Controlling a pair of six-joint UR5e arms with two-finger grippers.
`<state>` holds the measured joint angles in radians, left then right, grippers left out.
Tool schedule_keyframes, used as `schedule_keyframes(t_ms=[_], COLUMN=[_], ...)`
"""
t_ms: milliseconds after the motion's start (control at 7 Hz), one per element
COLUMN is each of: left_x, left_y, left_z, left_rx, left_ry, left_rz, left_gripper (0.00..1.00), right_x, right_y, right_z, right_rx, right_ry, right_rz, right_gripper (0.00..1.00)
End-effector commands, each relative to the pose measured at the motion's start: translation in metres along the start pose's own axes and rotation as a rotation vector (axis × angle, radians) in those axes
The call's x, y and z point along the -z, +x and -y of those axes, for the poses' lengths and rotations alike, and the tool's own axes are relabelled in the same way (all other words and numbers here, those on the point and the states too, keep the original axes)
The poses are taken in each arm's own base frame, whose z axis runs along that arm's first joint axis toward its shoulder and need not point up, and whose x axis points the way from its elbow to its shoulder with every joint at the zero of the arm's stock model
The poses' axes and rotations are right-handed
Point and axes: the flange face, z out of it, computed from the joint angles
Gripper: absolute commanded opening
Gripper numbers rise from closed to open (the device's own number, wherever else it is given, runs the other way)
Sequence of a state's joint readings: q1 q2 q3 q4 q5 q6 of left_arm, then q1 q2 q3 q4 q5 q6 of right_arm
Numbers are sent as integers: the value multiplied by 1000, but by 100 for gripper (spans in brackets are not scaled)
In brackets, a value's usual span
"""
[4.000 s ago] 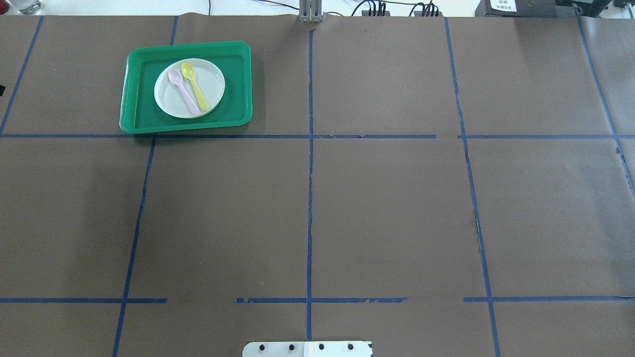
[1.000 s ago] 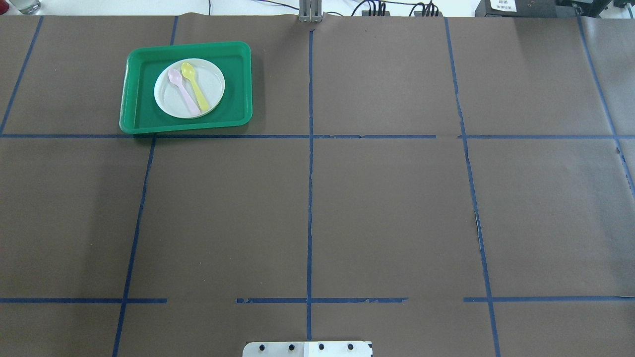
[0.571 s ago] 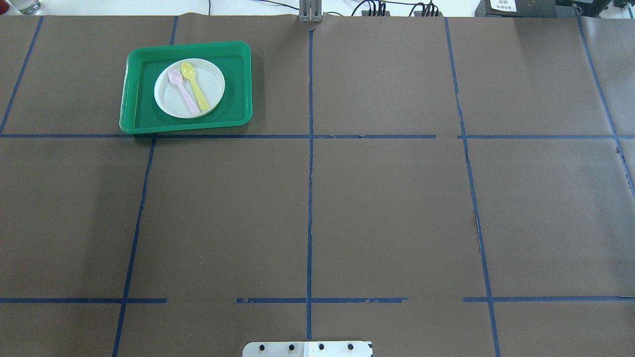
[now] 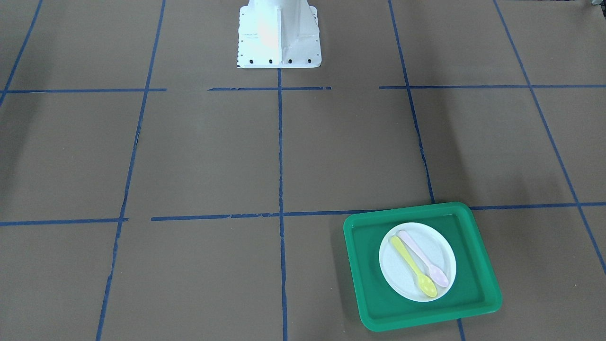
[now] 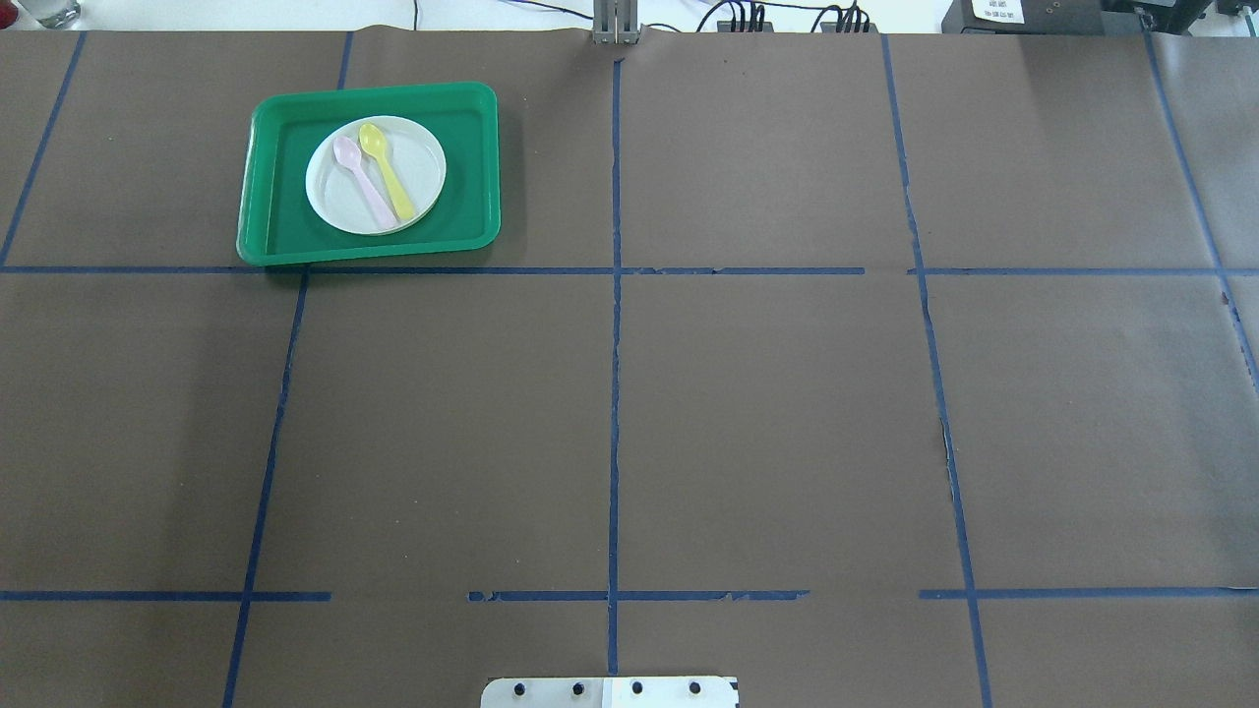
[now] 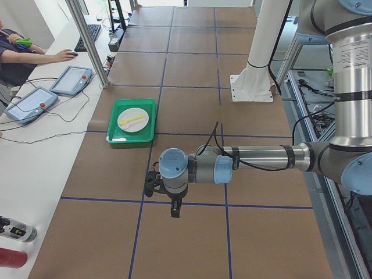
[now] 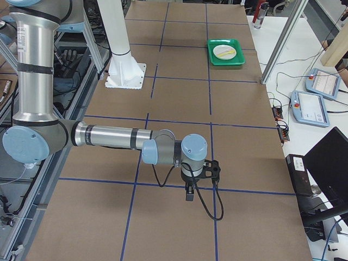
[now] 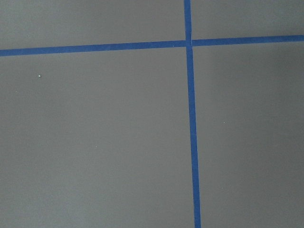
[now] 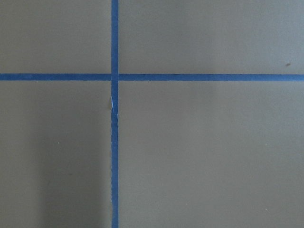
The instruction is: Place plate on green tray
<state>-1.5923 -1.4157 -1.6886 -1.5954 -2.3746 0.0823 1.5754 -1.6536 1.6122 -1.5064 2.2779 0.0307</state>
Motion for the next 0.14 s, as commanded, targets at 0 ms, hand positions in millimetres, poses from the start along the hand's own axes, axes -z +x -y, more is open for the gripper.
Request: schedule_keyframes(t_ms=[0], left_x=[1], left_y=[1], left_z=[0], left_rx=[-3], left_ry=[2], left_rz=[0], left_gripper=[100], right_x=[0], right_y=[0], right_z=[0], right_rx=[0], right_ry=[0], right_rz=[0], right_gripper=[100])
